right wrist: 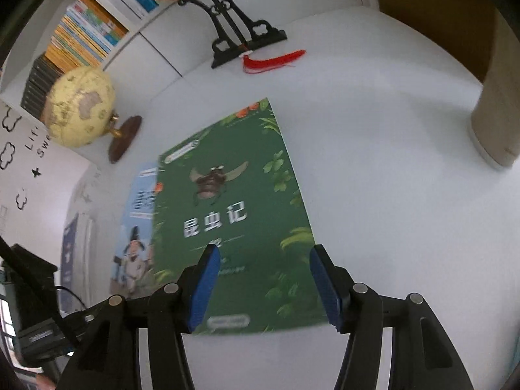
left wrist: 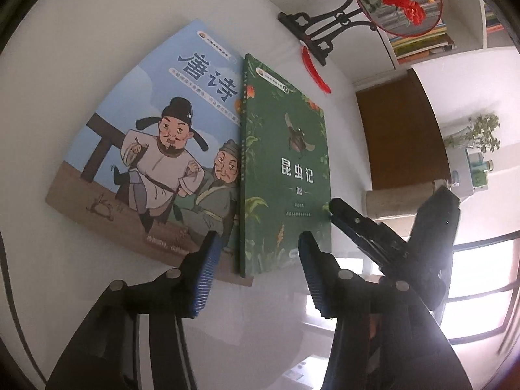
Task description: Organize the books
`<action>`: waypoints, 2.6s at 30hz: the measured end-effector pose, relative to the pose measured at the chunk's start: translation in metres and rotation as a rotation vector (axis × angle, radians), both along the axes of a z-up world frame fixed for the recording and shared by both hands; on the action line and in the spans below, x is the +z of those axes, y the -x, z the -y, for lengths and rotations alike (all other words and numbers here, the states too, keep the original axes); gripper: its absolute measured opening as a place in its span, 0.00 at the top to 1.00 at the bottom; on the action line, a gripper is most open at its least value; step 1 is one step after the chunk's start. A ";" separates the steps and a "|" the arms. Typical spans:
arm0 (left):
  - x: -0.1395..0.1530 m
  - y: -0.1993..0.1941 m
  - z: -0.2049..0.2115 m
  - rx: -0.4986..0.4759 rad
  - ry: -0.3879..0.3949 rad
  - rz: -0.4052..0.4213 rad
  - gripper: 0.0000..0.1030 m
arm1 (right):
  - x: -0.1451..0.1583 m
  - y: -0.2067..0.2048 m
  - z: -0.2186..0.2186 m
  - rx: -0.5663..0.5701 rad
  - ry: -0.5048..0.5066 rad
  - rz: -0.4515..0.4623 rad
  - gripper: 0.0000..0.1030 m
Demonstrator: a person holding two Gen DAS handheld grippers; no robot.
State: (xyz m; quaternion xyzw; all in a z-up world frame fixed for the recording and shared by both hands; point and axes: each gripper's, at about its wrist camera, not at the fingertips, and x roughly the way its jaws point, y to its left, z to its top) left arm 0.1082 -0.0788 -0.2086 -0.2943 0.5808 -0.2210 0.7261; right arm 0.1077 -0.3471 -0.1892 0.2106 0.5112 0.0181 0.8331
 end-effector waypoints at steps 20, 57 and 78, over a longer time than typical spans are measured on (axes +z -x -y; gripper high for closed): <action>-0.010 -0.002 -0.020 0.023 -0.011 -0.012 0.45 | 0.006 -0.027 -0.054 0.190 0.019 0.025 0.45; 0.020 0.004 -0.063 0.104 -0.038 0.127 0.47 | -0.015 -0.004 -0.103 0.380 -0.004 -0.053 0.45; 0.002 -0.037 -0.032 -0.078 -0.338 0.231 0.38 | -0.015 -0.021 -0.090 0.276 -0.127 -0.076 0.44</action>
